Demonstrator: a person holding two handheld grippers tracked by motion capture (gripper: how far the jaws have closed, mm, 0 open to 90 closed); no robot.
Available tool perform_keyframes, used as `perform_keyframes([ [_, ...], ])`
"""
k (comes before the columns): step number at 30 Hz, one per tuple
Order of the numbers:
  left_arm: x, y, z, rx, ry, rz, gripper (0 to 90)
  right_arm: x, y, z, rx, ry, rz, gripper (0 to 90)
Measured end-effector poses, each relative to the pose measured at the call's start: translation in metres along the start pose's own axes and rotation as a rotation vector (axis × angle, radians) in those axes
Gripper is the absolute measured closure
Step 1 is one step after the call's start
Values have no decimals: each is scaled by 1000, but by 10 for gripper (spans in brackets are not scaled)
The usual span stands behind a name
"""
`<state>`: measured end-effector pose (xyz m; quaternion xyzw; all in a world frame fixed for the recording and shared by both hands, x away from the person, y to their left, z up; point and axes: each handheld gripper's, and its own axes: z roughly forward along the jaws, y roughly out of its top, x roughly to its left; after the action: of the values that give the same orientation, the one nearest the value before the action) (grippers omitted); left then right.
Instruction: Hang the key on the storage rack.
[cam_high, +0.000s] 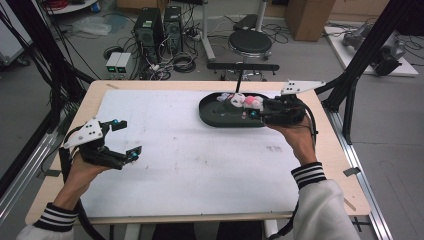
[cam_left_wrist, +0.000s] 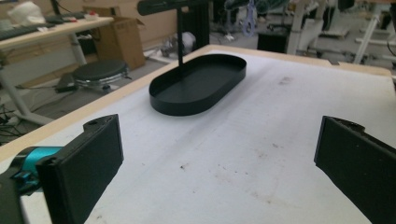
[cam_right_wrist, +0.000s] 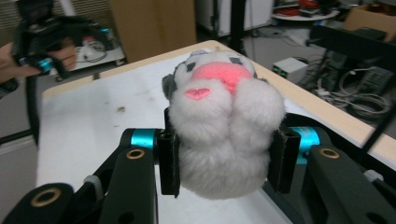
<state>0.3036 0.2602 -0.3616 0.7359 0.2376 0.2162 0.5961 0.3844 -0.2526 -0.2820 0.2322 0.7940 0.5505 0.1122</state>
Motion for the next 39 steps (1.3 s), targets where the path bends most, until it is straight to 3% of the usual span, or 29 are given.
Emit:
perform_keyframes([
  [12, -10, -36, -20, -73, 118, -49, 17, -13, -4, -12, -5, -119, 49, 560],
  [23, -21, -67, -26, -97, 218, -74, 17, -26, -6, -17, -45, -222, 103, 559],
  [39, -28, -86, -29, -149, 272, -93, 17, -45, 3, -19, -77, -358, 143, 559],
])
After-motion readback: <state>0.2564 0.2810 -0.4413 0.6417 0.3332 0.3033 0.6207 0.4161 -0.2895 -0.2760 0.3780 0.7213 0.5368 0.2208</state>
